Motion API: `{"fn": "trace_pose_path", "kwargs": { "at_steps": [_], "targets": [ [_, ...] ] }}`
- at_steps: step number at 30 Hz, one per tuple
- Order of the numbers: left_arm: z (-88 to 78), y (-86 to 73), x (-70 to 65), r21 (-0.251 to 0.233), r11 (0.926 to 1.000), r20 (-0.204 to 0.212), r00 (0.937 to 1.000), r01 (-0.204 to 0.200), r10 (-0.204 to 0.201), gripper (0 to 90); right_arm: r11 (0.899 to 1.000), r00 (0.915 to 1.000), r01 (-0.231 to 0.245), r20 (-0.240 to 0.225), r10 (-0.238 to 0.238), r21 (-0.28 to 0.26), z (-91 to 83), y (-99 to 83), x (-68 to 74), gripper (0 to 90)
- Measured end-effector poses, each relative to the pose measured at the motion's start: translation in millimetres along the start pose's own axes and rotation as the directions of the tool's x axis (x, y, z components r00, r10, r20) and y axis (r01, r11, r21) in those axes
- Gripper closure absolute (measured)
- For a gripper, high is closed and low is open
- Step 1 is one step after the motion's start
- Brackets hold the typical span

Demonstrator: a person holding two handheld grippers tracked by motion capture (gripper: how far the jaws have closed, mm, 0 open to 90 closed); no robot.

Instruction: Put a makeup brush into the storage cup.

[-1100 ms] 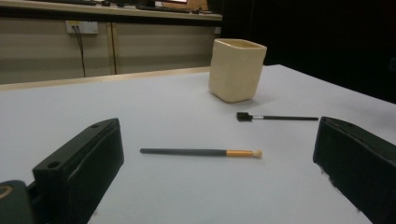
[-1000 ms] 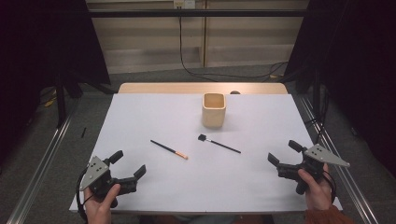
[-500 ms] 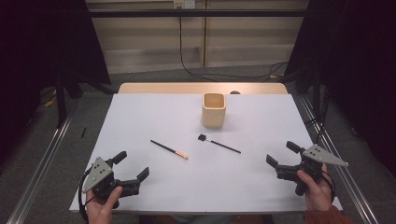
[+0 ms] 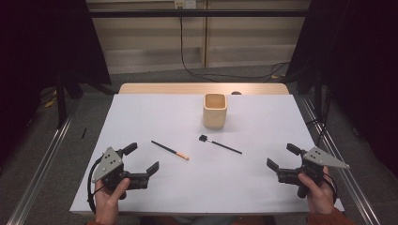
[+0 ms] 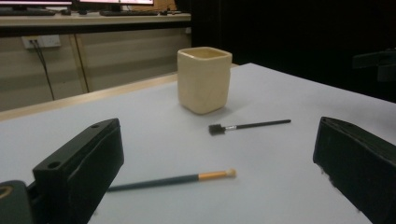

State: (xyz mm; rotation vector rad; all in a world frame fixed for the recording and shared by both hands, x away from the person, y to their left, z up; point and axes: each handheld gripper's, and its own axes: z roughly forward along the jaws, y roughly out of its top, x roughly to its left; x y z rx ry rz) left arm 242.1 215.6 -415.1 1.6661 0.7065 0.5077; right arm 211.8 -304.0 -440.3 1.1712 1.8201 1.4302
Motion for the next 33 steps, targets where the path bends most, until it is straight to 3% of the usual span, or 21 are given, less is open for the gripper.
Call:
{"fn": "trace_pose_path", "kwargs": {
  "at_steps": [7,11,19,21,24,27,30,33],
  "targets": [
    [14.0,5.0,6.0,-0.003,0.9999,0.031,0.9994,-0.017,0.017,1.8,1.0,1.0,0.006,0.0,-0.006,0.0,-2.5,-0.5,0.9,2.0],
    [22.1,6.5,9.8,-0.005,1.0,0.054,0.9985,-0.004,0.004,2.1,1.0,1.0,0.009,0.002,-0.009,0.004,-3.5,-1.1,1.2,1.9],
    [35.2,19.2,18.1,-0.001,1.0,0.05,0.9987,0.001,-0.001,2.8,1.0,0.9998,0.016,-0.009,-0.016,0.007,-2.0,-0.7,2.6,1.9],
    [37.3,21.1,21.5,-0.035,0.9994,0.05,0.9987,-0.006,0.008,2.6,1.0,0.9999,0.012,-0.01,-0.012,0.006,-2.2,-0.8,2.3,1.9],
    [41.8,23.2,26.4,-0.022,0.9991,0.037,0.9986,-0.036,0.037,2.1,1.0,0.9999,0.007,-0.008,-0.007,0.005,-2.3,-0.9,1.4,2.0],
    [46.0,25.1,30.6,0.0,0.9993,0.041,0.9984,-0.038,0.038,1.5,1.0,1.0,-0.002,-0.006,0.002,0.004,-2.4,-0.7,0.4,2.0],
    [51.4,29.3,36.2,0.045,0.9988,0.025,0.9995,-0.018,0.017,1.6,1.0,0.9998,0.012,-0.018,-0.011,0.009,-0.8,-0.8,2.2,2.0],
    [54.4,31.9,38.8,0.045,0.999,0.027,0.9996,0.003,-0.004,2.2,1.0,0.9996,0.018,-0.021,-0.018,0.01,-0.6,-0.7,2.8,1.7]
  ]
}}
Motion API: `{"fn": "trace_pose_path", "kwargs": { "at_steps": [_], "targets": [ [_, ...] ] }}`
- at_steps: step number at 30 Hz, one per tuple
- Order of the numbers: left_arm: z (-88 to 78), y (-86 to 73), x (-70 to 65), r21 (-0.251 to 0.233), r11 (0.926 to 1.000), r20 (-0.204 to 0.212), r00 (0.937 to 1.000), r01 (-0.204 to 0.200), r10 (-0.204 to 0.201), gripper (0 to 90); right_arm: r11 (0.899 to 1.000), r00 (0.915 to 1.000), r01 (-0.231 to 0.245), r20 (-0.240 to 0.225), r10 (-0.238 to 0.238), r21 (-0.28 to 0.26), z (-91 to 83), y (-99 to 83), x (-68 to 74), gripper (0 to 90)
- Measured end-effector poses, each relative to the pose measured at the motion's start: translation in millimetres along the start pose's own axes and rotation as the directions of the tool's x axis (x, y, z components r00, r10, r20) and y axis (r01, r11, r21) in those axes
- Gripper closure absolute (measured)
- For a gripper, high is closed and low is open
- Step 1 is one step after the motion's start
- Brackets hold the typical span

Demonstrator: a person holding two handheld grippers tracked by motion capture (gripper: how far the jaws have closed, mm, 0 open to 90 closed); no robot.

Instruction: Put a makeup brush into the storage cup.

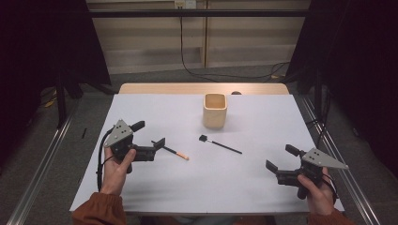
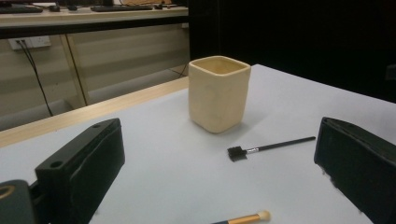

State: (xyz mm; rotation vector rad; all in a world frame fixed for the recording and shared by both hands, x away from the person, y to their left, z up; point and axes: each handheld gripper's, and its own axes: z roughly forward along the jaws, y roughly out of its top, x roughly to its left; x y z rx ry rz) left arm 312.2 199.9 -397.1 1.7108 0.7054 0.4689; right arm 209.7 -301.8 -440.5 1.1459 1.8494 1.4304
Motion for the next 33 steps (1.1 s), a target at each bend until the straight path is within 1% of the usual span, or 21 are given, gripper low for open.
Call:
{"fn": "trace_pose_path", "kwargs": {
  "at_steps": [1,3,5,6,9,11,12,14,16,17,19,20,22,23,24,26,27,30,31,32,33],
  "targets": [
    [1.5,1.5,1.3,0.013,0.9999,0.001,1.0,0.003,-0.003,2.3,1.0,1.0,0.002,-0.002,-0.002,0.0,-0.2,0.0,0.3,1.7],
    [5.5,3.8,3.5,0.027,0.9996,0.01,0.9999,-0.01,0.01,2.3,1.0,1.0,0.001,-0.003,-0.001,0.0,-0.3,-0.1,0.4,1.7],
    [9.9,6.5,4.8,0.051,0.9986,0.034,0.9993,-0.017,0.015,2.8,1.0,1.0,0.001,-0.003,-0.001,0.001,0.1,-0.3,-0.1,1.7],
    [12.3,7.9,5.2,0.059,0.9979,0.045,0.9987,-0.025,0.023,2.8,1.0,1.0,0.001,-0.003,-0.001,0.001,0.1,-0.3,-0.1,1.7],
    [18.0,12.5,7.5,0.093,0.9943,0.058,0.9972,-0.053,0.048,3.0,1.0,1.0,-0.002,-0.002,0.002,0.0,0.4,-0.5,-0.3,1.8],
    [20.4,14.9,9.4,0.094,0.9947,0.064,0.9974,-0.041,0.035,3.1,1.0,1.0,-0.006,-0.002,0.006,0.004,0.3,-0.7,-0.4,1.8],
    [21.2,15.4,10.3,0.091,0.9948,0.068,0.9969,-0.045,0.039,3.1,1.0,1.0,-0.006,-0.002,0.006,0.005,0.1,-0.8,-0.3,1.8],
    [23.1,15.6,11.2,0.101,0.9936,0.081,0.9957,-0.052,0.044,3.0,1.0,1.0,-0.002,-0.003,0.002,0.003,-0.5,-0.8,-0.2,1.8],
    [24.8,15.3,11.1,0.119,0.9906,0.081,0.995,-0.068,0.058,3.0,1.0,1.0,-0.004,-0.004,0.004,0.004,-0.6,-0.8,0.1,1.8],
    [25.6,15.3,11.5,0.119,0.9906,0.081,0.9951,-0.067,0.058,3.0,1.0,1.0,-0.004,-0.004,0.004,0.005,-0.6,-0.8,0.3,1.8],
    [27.4,17.5,13.5,0.141,0.9872,0.086,0.9944,-0.074,0.062,3.1,1.0,1.0,-0.004,-0.006,0.004,0.005,-0.3,-0.9,0.2,1.8],
    [27.6,19.2,14.3,0.147,0.986,0.081,0.9944,-0.079,0.067,3.1,1.0,1.0,-0.005,-0.007,0.005,0.006,0.1,-1.0,0.2,1.7],
    [27.9,22.3,15.0,0.152,0.9855,0.085,0.9944,-0.075,0.063,3.2,1.0,1.0,-0.004,-0.005,0.004,0.006,0.4,-0.9,-0.1,1.3],
    [28.3,23.3,14.6,0.162,0.9838,0.089,0.9941,-0.076,0.062,3.0,1.0,1.0,-0.006,-0.003,0.006,0.007,0.5,-0.9,-0.3,1.2],
    [29.5,24.3,14.0,0.183,0.9789,0.093,0.9929,-0.091,0.075,2.9,1.0,0.9999,-0.011,-0.002,0.011,0.008,0.6,-1.0,-0.5,1.3],
    [31.3,25.1,13.5,0.21,0.972,0.088,0.9921,-0.106,0.089,3.4,1.0,0.9999,-0.012,-0.004,0.012,0.009,0.9,-1.0,-0.8,1.4],
    [32.8,25.3,13.6,0.223,0.969,0.096,0.9916,-0.106,0.087,3.4,1.0,0.9999,-0.013,-0.005,0.013,0.009,1.0,-0.9,-0.6,1.3],
    [36.2,26.1,14.3,0.255,0.9588,0.115,0.9884,-0.125,0.099,3.4,1.0,0.9999,-0.005,-0.009,0.005,0.011,1.3,-0.9,0.1,1.3],
    [37.3,26.1,14.1,0.263,0.9569,0.124,0.9879,-0.123,0.093,3.4,1.0,0.9999,-0.006,-0.009,0.006,0.011,1.4,-0.8,0.3,1.3],
    [38.3,26.4,14.6,0.271,0.953,0.129,0.9863,-0.134,0.102,3.4,1.0,0.9999,-0.006,-0.009,0.006,0.011,1.6,-0.8,0.3,1.3],
    [39.4,26.1,14.6,0.277,0.9513,0.135,0.9855,-0.136,0.102,3.4,1.0,0.9999,-0.005,-0.009,0.005,0.012,1.6,-0.8,0.2,1.3]
  ]
}}
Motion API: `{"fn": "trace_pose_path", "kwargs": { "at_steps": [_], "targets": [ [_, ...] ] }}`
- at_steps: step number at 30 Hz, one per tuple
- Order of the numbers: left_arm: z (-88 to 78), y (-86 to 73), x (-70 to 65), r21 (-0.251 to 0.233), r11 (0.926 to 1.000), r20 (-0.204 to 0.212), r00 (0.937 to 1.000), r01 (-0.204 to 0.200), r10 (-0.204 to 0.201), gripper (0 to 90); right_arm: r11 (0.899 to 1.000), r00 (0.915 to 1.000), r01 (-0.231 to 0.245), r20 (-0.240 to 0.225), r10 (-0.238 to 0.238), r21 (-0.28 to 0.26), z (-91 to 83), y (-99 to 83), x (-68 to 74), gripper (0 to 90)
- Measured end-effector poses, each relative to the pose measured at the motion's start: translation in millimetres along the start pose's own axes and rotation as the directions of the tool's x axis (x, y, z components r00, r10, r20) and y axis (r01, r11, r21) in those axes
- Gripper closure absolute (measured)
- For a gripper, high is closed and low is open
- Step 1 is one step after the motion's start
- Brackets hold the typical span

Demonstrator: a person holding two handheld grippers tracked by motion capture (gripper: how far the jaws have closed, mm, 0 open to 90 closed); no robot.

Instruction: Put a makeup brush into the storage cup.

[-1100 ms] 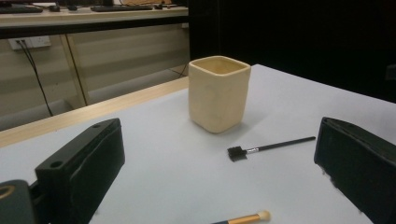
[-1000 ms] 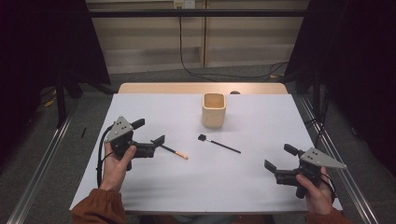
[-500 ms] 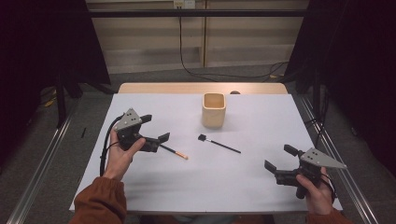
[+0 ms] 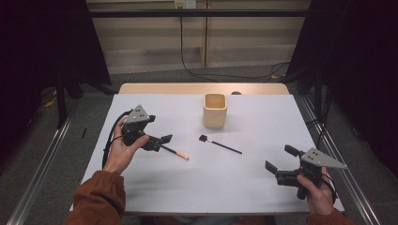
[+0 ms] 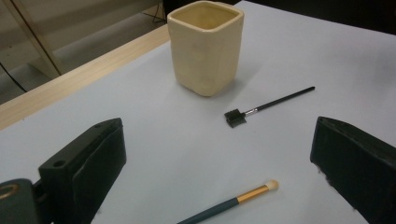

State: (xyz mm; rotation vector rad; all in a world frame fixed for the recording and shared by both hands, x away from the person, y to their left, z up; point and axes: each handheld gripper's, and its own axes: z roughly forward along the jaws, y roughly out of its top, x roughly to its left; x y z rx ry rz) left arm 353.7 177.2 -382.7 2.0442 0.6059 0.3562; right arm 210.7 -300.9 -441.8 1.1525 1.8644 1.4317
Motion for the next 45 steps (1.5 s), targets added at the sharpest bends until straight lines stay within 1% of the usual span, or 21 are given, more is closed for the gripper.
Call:
{"fn": "trace_pose_path", "kwargs": {
  "at_steps": [2,4,8,10,14,16,20,21,22,24,26,27,35,38,39,40,41,42,43,44,45],
  "targets": [
    [1.4,-0.5,2.3,0.025,0.9994,0.011,0.9996,-0.025,0.025,3.4,1.0,1.0,0.004,0.0,-0.004,0.003,0.0,-0.2,-0.4,1.2],
    [2.5,-1.5,4.4,0.044,0.999,0.03,0.9995,-0.004,0.003,3.5,1.0,1.0,0.0,0.002,0.0,0.004,0.2,-0.3,-0.7,1.1],
    [3.8,0.5,8.9,0.11,0.9935,0.037,0.999,-0.031,0.027,3.8,1.0,1.0,-0.005,0.003,0.005,0.008,0.5,-0.5,-0.7,1.0],
    [5.9,2.6,9.9,0.125,0.9919,0.045,0.9988,-0.023,0.017,3.8,1.0,1.0,-0.004,0.002,0.004,0.01,0.8,-0.5,-0.5,1.0],
    [13.6,3.5,10.2,0.185,0.9824,0.083,0.9965,-0.023,0.007,4.0,1.0,1.0,-0.004,0.002,0.004,0.007,0.4,-0.4,-0.3,1.0],
    [18.2,2.6,9.0,0.205,0.9785,0.083,0.9965,-0.021,0.004,3.8,1.0,1.0,-0.001,0.001,0.001,0.007,0.2,-0.5,-0.6,0.9],
    [25.5,1.5,9.2,0.251,0.9663,0.08,0.9961,-0.057,0.038,4.8,1.0,1.0,0.001,-0.002,-0.001,0.005,-0.1,-0.5,-0.4,0.8],
    [27.3,1.0,9.8,0.262,0.964,0.087,0.996,-0.045,0.023,4.5,1.0,1.0,0.001,-0.003,-0.001,0.005,-0.1,-0.5,-0.2,0.7],
    [28.4,0.9,10.8,0.275,0.96,0.092,0.9953,-0.055,0.03,4.9,1.0,1.0,0.004,-0.003,-0.004,0.007,-0.2,-0.5,-0.2,0.6],
    [29.6,2.2,13.2,0.324,0.9412,0.112,0.9918,-0.096,0.063,5.0,1.0,1.0,0.001,-0.003,-0.001,0.008,0.0,-0.4,0.1,0.6],
    [32.2,2.9,13.1,0.32,0.9444,0.1,0.994,-0.076,0.046,4.6,1.0,1.0,0.001,-0.003,-0.001,0.008,0.0,-0.5,0.1,0.6],
    [32.8,4.2,14.6,0.353,0.929,0.119,0.9903,-0.11,0.072,4.7,1.0,1.0,0.0,-0.002,0.0,0.009,0.1,-0.5,0.1,0.6],
    [45.1,5.6,12.1,0.463,0.8746,0.145,0.9858,-0.143,0.085,4.9,1.0,1.0,0.007,-0.008,-0.006,0.013,0.6,-0.6,0.5,0.6],
    [53.1,0.3,10.6,0.511,0.8439,0.177,0.9805,-0.165,0.084,5.1,1.0,0.9999,0.009,-0.012,-0.009,0.017,0.5,-1.0,0.9,0.6],
    [56.2,-1.2,9.9,0.535,0.8273,0.191,0.9784,-0.171,0.079,5.0,1.0,0.9999,0.008,-0.013,-0.008,0.018,0.5,-1.1,1.0,0.5],
    [59.7,-2.7,8.8,0.55,0.8162,0.204,0.9761,-0.177,0.074,5.1,1.0,0.9999,0.007,-0.014,-0.007,0.018,0.4,-1.2,1.0,0.5],
    [62.0,-3.3,7.8,0.556,0.8069,0.225,0.9706,-0.2,0.085,5.2,1.0,0.9999,0.007,-0.015,-0.007,0.019,0.4,-1.3,0.9,0.5],
    [64.2,-4.4,6.4,0.552,0.8087,0.233,0.9689,-0.202,0.083,5.6,1.0,0.9999,0.007,-0.015,-0.006,0.019,0.3,-1.3,0.9,0.5],
    [65.9,-4.8,6.8,0.56,0.7983,0.252,0.9634,-0.222,0.091,5.7,1.0,0.9998,0.007,-0.017,-0.007,0.02,0.3,-1.4,0.9,0.5],
    [67.6,-6.0,6.9,0.558,0.7984,0.261,0.9611,-0.226,0.089,5.6,1.0,0.9999,0.006,-0.016,-0.006,0.022,0.4,-1.5,1.0,0.5],
    [68.8,-6.7,6.6,0.566,0.7918,0.259,0.9612,-0.23,0.094,5.7,1.0,0.9998,0.007,-0.018,-0.007,0.024,0.7,-1.6,0.9,0.5]
  ]
}}
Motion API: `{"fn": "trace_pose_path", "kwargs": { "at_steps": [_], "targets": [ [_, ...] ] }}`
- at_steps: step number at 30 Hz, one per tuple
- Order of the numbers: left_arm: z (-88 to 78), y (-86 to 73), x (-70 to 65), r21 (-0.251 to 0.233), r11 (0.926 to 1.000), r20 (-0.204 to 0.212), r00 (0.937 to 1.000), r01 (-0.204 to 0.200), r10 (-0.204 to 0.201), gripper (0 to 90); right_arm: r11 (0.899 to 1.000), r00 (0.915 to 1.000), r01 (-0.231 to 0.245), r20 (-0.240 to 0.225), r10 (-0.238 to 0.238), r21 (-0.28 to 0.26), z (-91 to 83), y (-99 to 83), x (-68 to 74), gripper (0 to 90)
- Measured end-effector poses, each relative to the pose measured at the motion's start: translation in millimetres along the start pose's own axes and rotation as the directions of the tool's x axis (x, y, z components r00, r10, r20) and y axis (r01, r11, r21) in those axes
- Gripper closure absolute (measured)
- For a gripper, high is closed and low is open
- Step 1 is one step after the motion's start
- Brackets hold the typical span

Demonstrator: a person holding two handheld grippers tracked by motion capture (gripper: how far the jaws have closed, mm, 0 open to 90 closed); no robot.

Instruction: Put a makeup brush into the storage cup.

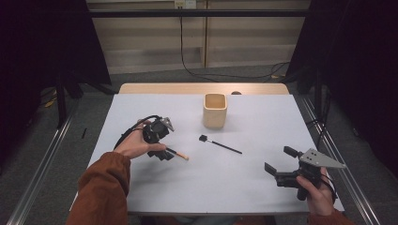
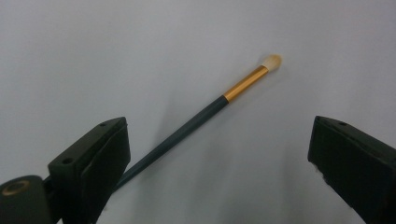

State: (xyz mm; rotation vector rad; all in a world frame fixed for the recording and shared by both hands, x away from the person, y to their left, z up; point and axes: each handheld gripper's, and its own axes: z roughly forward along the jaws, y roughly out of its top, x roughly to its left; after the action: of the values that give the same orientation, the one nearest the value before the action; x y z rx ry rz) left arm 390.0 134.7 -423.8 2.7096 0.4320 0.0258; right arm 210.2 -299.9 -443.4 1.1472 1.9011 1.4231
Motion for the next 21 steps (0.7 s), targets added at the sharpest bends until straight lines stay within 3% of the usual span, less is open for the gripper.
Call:
{"fn": "trace_pose_path", "kwargs": {
  "at_steps": [2,9,12,15,20,21],
  "targets": [
    [2.3,-0.6,0.4,0.021,0.9995,0.007,0.9997,-0.024,0.024,6.9,1.0,1.0,0.004,-0.003,-0.004,0.003,0.2,-0.1,0.2,0.5],
    [8.7,0.4,8.0,0.032,0.9992,0.033,0.9992,-0.023,0.022,8.6,1.0,0.9999,0.008,-0.011,-0.008,0.007,0.9,0.0,1.0,0.5],
    [10.1,4.0,9.7,0.041,0.9987,0.036,0.9989,-0.031,0.029,12.8,1.0,0.9998,0.008,-0.016,-0.008,0.007,1.2,0.1,1.3,0.4],
    [9.8,6.8,11.8,0.046,0.9984,0.064,0.9975,-0.034,0.031,28.0,1.0,0.9999,0.006,-0.016,-0.006,0.009,1.4,0.1,0.9,0.5],
    [14.6,9.2,10.5,0.056,0.998,0.06,0.9979,-0.03,0.026,34.7,1.0,0.9998,0.008,-0.02,-0.008,0.007,0.6,0.0,1.1,0.5],
    [15.4,11.1,8.8,0.065,0.9967,0.063,0.9971,-0.047,0.043,35.3,1.0,0.9998,0.009,-0.02,-0.009,0.007,0.5,-0.1,1.2,0.5]
  ]
}}
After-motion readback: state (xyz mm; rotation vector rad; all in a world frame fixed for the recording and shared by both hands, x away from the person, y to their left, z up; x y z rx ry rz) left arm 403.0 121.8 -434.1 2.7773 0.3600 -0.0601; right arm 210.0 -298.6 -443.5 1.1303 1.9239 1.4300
